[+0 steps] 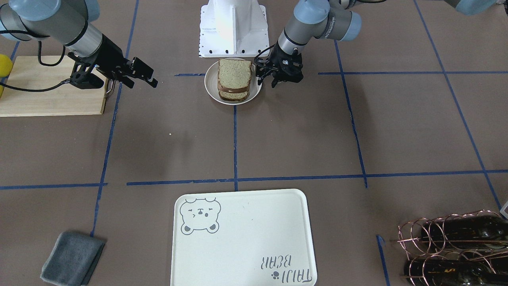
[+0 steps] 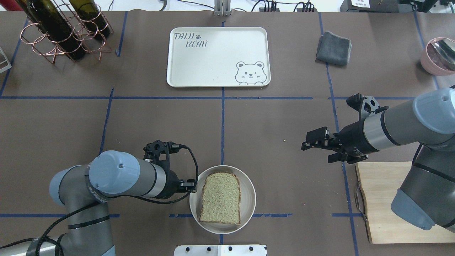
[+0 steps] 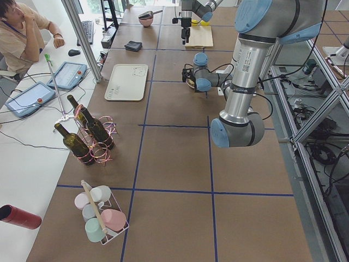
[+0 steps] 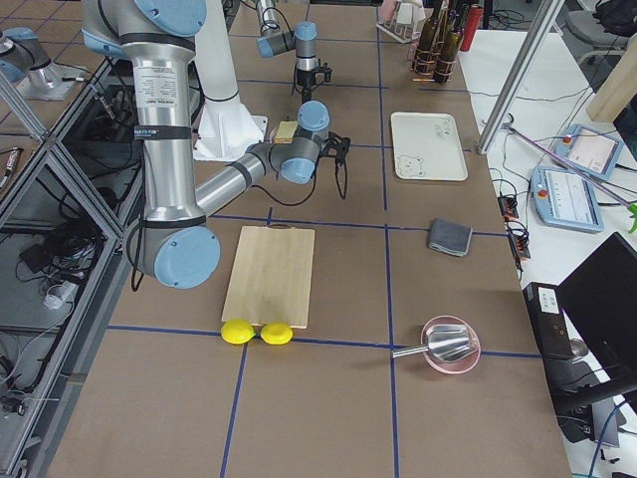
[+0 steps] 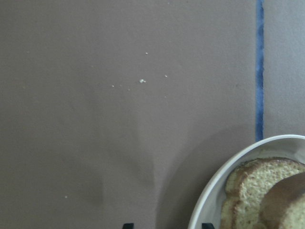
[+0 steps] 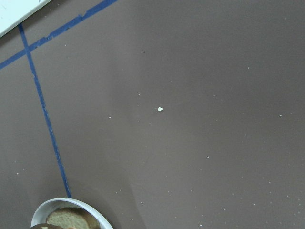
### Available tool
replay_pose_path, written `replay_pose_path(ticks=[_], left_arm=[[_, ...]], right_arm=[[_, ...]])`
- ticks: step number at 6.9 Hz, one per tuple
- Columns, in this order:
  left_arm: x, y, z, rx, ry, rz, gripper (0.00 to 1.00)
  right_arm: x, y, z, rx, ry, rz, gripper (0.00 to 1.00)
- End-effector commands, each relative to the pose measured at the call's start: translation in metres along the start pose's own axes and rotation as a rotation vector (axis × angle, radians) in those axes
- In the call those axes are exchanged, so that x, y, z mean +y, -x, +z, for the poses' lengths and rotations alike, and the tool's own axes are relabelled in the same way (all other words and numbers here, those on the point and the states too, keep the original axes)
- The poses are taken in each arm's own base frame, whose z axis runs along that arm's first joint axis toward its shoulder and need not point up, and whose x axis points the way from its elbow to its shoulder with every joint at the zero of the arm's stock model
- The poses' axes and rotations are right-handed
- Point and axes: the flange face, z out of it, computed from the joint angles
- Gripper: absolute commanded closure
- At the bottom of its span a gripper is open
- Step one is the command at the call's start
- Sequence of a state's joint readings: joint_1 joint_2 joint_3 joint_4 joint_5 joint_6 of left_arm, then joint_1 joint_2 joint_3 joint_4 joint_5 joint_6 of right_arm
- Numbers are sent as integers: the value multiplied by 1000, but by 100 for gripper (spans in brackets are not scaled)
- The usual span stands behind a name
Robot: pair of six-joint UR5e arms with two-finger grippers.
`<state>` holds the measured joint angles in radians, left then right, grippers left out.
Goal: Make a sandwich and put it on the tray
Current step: 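Move the left gripper to the plate rim nearest the robot and grasp it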
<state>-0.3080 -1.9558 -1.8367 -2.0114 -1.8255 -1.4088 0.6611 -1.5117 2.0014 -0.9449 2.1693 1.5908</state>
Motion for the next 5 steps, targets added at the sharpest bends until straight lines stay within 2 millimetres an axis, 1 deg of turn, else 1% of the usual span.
replay_pose_path(ticks=[1, 5], left_arm=[[4, -1, 12, -9, 14, 2, 58], [8, -2, 15, -9, 25, 3, 66]], right_arm=[[-1, 1, 1, 0, 0, 0, 0], [0, 2, 3, 0, 1, 0, 0]])
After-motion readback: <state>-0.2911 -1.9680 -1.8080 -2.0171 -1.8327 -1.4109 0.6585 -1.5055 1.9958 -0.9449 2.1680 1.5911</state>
